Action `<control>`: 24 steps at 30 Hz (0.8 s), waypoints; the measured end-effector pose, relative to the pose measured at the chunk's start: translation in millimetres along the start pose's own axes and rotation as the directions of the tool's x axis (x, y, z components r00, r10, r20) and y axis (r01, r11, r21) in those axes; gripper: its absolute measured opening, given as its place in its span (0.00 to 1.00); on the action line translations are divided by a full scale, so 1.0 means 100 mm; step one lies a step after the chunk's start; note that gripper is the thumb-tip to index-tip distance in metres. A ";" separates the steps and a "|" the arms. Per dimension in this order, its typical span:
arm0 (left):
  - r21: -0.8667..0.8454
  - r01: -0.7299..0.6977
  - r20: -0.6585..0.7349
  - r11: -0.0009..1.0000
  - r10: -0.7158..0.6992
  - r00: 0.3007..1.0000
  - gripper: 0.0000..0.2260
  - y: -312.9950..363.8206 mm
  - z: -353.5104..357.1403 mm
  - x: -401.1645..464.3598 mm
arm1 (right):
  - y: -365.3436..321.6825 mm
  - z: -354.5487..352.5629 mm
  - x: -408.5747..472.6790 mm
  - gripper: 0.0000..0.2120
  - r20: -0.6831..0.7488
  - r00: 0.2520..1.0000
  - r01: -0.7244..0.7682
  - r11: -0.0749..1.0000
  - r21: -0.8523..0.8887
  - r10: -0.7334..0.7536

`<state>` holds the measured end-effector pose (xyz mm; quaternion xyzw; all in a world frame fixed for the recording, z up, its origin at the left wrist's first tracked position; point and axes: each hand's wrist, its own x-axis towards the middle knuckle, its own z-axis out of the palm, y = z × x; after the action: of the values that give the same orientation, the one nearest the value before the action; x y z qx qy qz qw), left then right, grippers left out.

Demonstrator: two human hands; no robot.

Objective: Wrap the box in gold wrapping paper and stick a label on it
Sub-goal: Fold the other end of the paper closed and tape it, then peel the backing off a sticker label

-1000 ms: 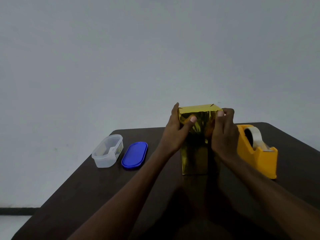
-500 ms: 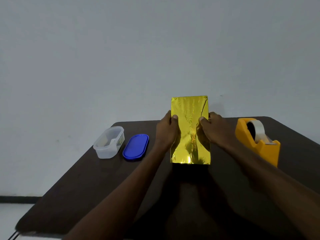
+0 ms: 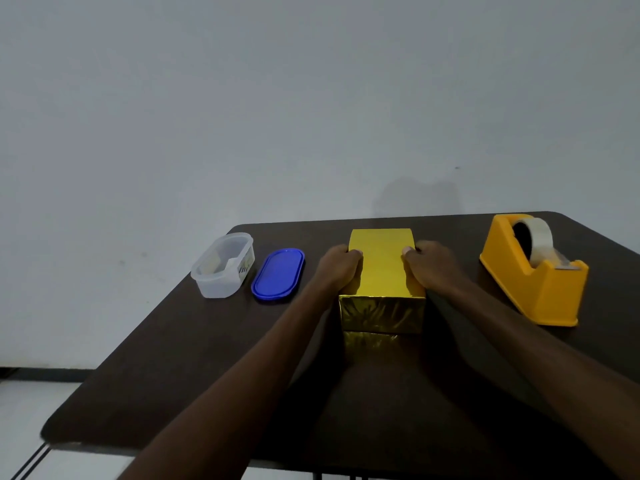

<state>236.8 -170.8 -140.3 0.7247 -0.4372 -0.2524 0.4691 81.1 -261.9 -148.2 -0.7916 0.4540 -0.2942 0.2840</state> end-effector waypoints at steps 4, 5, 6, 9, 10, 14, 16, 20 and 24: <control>-0.122 0.031 0.032 0.992 -0.028 0.999 0.09 0.00 -0.08 -0.03 | -0.07 -0.07 -0.01 0.18 0.026 0.999 -0.032 0.998 0.049 0.030; -0.076 -0.011 0.021 0.997 0.013 1.000 0.10 0.00 -0.14 -0.01 | -0.12 -0.10 -0.04 0.21 0.025 0.999 -0.036 0.999 0.033 0.035; 0.022 -0.070 0.001 0.997 0.070 0.998 0.10 -0.01 -0.21 0.00 | -0.18 -0.12 -0.06 0.25 0.020 1.000 -0.022 1.000 -0.010 0.022; 0.227 -0.129 -0.093 0.965 0.153 0.984 0.14 0.00 -0.49 0.03 | -0.44 -0.09 -0.14 0.34 -0.003 0.989 0.146 0.967 -0.211 -0.150; 0.279 -0.126 -0.132 0.952 0.168 0.977 0.14 0.01 -0.60 0.03 | -0.54 -0.04 -0.17 0.36 -0.012 0.973 0.218 0.934 -0.283 -0.230; 0.543 -0.094 -0.228 0.835 0.254 0.940 0.16 -0.04 -1.07 0.01 | -0.97 0.31 -0.29 0.41 0.079 0.909 0.401 0.811 -0.427 -0.409; 0.639 -0.041 -0.247 0.768 0.255 0.935 0.17 -0.15 -1.31 0.00 | -1.16 0.54 -0.36 0.42 0.157 0.883 0.465 0.780 -0.419 -0.442; 0.809 0.067 -0.210 0.584 0.181 0.961 0.21 -0.33 -1.66 -0.10 | -1.39 1.03 -0.43 0.42 0.295 0.843 0.538 0.734 -0.414 -0.450; 0.833 0.117 -0.193 0.540 0.087 0.977 0.24 -0.58 -1.85 -0.17 | -1.54 1.52 -0.45 0.43 0.419 0.819 0.553 0.737 -0.389 -0.393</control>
<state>395.5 -60.9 -113.1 0.8868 -0.4457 0.0626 0.1054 257.5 -128.8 -148.6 -0.9627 0.2442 -0.1036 0.0539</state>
